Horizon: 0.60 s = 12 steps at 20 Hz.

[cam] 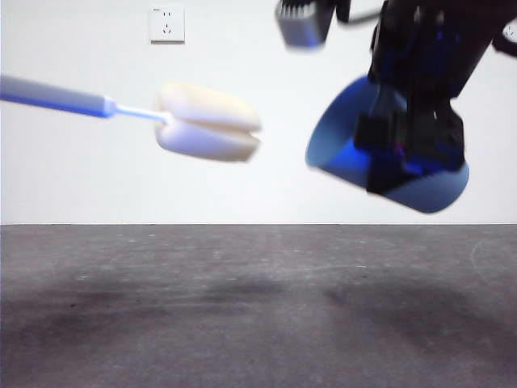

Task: Pick up the cup brush,pick up the cup,insert the brush into the cup,clean the cup,put the cup brush back,put the cup back to the fixed position on the table

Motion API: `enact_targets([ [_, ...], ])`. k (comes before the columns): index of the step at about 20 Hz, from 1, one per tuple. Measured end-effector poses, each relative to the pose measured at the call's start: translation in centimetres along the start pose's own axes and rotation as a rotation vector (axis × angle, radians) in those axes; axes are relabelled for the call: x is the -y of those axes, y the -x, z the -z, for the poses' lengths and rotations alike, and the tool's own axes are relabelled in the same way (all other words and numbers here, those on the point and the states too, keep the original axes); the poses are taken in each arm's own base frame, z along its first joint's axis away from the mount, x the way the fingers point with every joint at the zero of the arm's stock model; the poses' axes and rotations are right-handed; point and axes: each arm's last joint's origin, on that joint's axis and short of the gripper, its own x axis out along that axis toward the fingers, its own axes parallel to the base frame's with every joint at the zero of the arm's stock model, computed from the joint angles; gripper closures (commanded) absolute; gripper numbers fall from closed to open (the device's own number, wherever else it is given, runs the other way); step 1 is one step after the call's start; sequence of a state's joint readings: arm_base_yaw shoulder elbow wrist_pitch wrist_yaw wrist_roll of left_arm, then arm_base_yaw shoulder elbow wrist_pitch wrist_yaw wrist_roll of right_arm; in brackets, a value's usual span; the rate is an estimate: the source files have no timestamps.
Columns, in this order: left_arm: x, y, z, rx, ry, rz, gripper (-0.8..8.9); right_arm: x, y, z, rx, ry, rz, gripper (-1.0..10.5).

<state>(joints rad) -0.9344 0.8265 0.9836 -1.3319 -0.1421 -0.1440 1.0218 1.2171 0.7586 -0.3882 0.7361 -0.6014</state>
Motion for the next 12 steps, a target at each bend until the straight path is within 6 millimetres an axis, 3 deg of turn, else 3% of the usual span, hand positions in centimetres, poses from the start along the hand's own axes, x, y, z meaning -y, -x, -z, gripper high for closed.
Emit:
enact_targets([
  [5, -0.6, 0.3, -0.5, 0.134, 0.256, -0.183, 8.22, 4.0, 4.0, 0.4, 0.158, -0.439, 0.065, 9.6],
  [9, -0.1, -0.7, -3.8, 0.290, 0.398, -0.170, 8.22, 6.7, 7.5, 1.5, 0.361, -0.759, -0.013, 9.6],
  [12, 0.1, -2.6, -6.1, 0.303, 0.433, -0.175, 8.22, 7.3, 8.7, 2.3, 0.438, -0.853, -0.067, 9.6],
])
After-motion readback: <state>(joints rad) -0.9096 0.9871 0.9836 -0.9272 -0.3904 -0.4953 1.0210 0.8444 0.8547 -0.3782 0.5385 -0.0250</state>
